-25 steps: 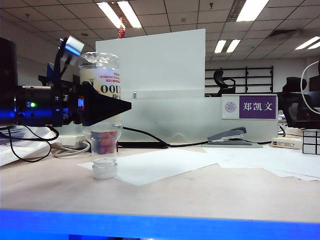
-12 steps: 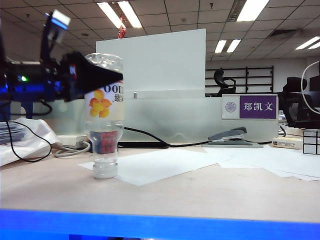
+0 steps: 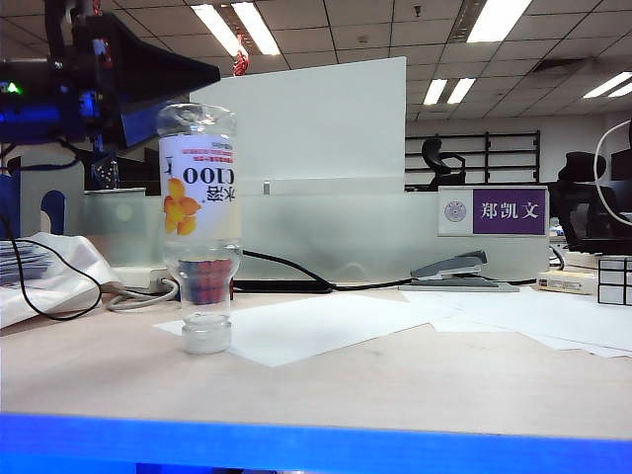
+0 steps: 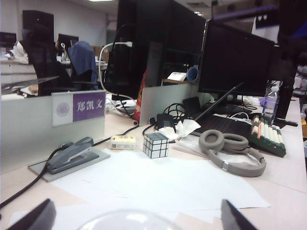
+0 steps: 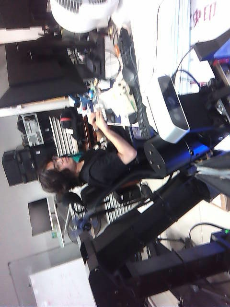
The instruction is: Flip the plastic bottle upside down.
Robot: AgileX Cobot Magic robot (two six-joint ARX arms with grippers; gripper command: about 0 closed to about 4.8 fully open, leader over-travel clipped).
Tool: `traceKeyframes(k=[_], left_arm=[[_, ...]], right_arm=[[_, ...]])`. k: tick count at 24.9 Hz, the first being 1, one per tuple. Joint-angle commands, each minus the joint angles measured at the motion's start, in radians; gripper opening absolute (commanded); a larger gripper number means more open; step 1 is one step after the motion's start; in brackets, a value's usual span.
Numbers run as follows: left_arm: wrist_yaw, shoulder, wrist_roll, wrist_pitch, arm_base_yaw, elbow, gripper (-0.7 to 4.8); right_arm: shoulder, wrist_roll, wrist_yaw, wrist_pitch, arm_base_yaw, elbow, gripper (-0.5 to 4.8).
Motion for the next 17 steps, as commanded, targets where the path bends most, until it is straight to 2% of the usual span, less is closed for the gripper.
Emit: traceKeyframes(k=[1, 4, 7, 8, 9, 10, 12, 13, 14, 15, 17], left_arm=[[0.008, -0.045, -0.018, 0.026, 0.001, 0.0, 4.79], [0.0, -0.115, -0.026, 0.026, 0.001, 0.001, 4.79], [-0.025, -0.227, -0.068, 0.026, 0.002, 0.001, 4.79], [-0.016, -0.286, -0.115, 0.026, 0.008, 0.0, 2.57], [0.009, -0.361, -0.18, 0.026, 0.019, 0.0, 0.11], [0.013, -0.434, -0.226, 0.026, 0.019, 0.0, -0.08], [0.007, -0.602, -0.253, 0.021, 0.028, 0.0, -0.05], [-0.027, -0.751, -0.288, -0.031, 0.064, 0.0, -0.05], [-0.026, -0.855, -0.297, -0.114, 0.09, 0.0, -0.05], [-0.027, -0.985, -0.291, -0.28, 0.125, 0.0, -0.05], [-0.027, -1.231, -0.177, -0.629, 0.219, 0.001, -0.05]], right_arm=[[-0.004, 0.005, 0.008, 0.017, 0.004, 0.004, -0.05], [-0.004, 0.022, 0.007, 0.03, 0.004, 0.004, -0.06], [-0.004, 0.046, 0.007, 0.04, 0.004, 0.004, -0.05], [-0.004, 0.05, -0.002, 0.04, 0.004, 0.004, -0.06], [-0.008, 0.05, -0.008, 0.04, 0.004, 0.004, -0.06], [-0.013, 0.05, -0.008, 0.038, 0.004, 0.003, -0.06], [-0.031, 0.049, -0.006, 0.04, 0.002, 0.004, -0.06], [-0.049, 0.05, -0.008, 0.035, 0.0, 0.003, -0.06], [-0.074, 0.051, -0.008, 0.012, -0.006, 0.003, -0.06], [-0.103, 0.05, -0.007, -0.012, -0.013, 0.003, -0.06], [-0.165, 0.04, -0.004, -0.047, -0.013, 0.003, -0.06]])
